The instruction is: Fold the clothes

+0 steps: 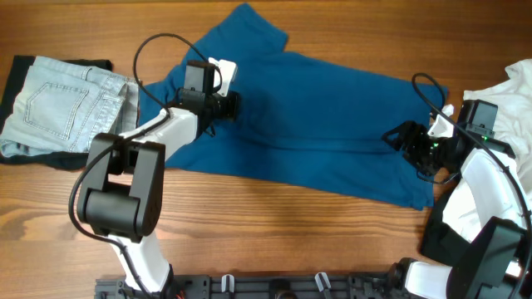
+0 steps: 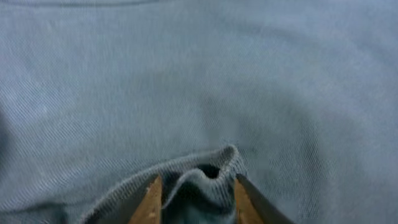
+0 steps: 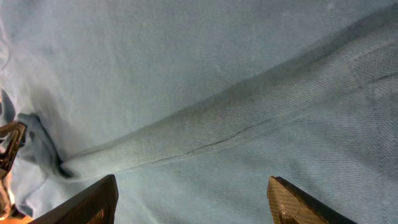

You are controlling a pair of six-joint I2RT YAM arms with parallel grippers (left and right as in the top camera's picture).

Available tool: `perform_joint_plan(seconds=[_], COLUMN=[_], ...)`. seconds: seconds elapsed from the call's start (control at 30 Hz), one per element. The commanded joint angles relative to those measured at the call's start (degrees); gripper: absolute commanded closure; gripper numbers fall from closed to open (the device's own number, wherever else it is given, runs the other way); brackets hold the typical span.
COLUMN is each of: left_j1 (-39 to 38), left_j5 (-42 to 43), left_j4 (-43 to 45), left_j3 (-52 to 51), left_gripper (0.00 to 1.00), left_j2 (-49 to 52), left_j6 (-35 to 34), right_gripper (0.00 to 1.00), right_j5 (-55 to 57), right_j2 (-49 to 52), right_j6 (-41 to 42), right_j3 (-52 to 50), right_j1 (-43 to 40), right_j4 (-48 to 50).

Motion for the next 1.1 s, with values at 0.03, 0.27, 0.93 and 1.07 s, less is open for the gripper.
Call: perform_joint_plan(seconds=[0.03, 0.27, 0.93, 1.07], left_j1=[0.1, 1.0, 1.5, 1.5], left_j5=[2.4, -2.6, -11.4, -11.4], left_j4=[0.0, -0.1, -6.3, -9.2], left_j3=[0.4, 0.4, 0.4, 0.4], left_gripper=[0.93, 0.96, 0.96, 0.73], left_j2=[0.5, -4.9, -7.0, -8.3], left_j6=[0.5, -1.7, -1.7, -3.3], right_gripper=[0.23, 0.23, 0.34, 0.36], right_j5=[1.8, 2.2, 17.0, 13.9], right_j2=[0.7, 0.7, 2.4, 4.5], right_j6=[0.8, 0.7, 10.0, 5.7], right_j3=[0.6, 0.6, 0.3, 0.2], right_j1=[0.2, 0.2, 0.2, 0.2], right_j4=[-0.2, -0.5, -1.1, 3.4])
